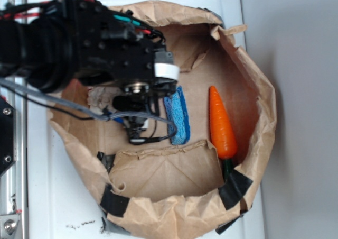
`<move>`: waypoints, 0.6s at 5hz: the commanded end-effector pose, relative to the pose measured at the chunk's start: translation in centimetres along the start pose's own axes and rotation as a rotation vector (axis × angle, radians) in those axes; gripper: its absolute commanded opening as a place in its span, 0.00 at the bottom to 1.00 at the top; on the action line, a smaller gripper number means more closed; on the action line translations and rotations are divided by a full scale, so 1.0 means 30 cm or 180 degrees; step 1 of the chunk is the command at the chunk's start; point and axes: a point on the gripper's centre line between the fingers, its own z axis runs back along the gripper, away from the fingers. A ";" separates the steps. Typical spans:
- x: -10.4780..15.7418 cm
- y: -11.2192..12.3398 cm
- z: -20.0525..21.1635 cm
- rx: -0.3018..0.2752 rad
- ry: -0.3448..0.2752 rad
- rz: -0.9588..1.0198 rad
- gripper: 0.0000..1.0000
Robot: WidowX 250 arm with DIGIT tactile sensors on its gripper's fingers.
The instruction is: Grab the white paper.
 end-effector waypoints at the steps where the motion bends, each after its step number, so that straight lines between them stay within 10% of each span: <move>1: -0.013 0.033 0.134 -0.0144 0.0224 -0.0213 1.00; 3: -0.025 0.035 0.142 -0.0167 0.0266 -0.0218 1.00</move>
